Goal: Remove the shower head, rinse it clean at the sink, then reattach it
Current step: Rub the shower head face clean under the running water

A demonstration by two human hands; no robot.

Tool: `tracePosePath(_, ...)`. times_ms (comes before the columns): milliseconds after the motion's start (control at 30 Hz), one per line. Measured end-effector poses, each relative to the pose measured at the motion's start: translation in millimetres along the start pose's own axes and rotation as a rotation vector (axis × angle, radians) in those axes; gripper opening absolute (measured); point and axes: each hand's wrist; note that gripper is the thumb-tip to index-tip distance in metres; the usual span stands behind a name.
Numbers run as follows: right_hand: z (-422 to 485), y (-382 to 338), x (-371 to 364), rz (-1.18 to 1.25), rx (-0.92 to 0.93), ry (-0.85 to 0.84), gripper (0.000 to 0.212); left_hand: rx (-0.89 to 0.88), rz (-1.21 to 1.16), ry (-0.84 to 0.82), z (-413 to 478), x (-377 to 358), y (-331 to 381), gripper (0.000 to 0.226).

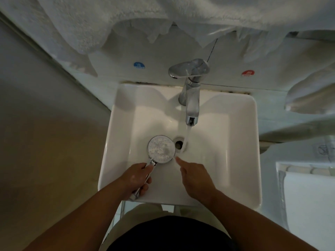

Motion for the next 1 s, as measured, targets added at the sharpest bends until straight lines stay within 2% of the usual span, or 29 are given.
tracePosePath(100,9,9,8,0.035,-0.020,0.071,0.044,0.001,-0.003,-0.003,0,-1,2,0.041)
tracePosePath(233,1,1,0,-0.032,-0.003,-0.021,0.046,0.003,0.002,-0.002,-2,-2,3,0.040)
tracePosePath(367,12,15,13,0.017,-0.045,0.066,0.044,-0.011,0.025,-0.005,-1,-2,4,0.040)
tracePosePath(500,-1,6,0,-0.030,-0.008,-0.015,0.046,0.001,0.027,-0.003,-2,-2,3,0.041)
tracePosePath(600,7,19,10,-0.002,-0.025,0.063,0.045,0.003,0.030,-0.010,-2,-3,5,0.041)
tracePosePath(733,-2,8,2,-0.030,-0.009,-0.012,0.045,0.008,0.026,-0.010,-3,-3,4,0.043)
tracePosePath(833,6,21,13,0.009,-0.036,0.075,0.044,0.012,0.020,-0.014,-2,-2,4,0.045)
tracePosePath(933,0,13,7,-0.037,-0.024,-0.027,0.046,0.013,0.037,-0.006,-2,-2,4,0.043)
tracePosePath(1000,-1,13,5,-0.049,-0.007,-0.016,0.046,0.013,0.036,-0.012,-3,-2,5,0.042)
Point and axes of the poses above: each hand's wrist, its own z-axis towards the middle knuckle, its own x-axis out of the back of the hand, y = z × x, and after that the axes turned 15 degrees about -y, right-handed
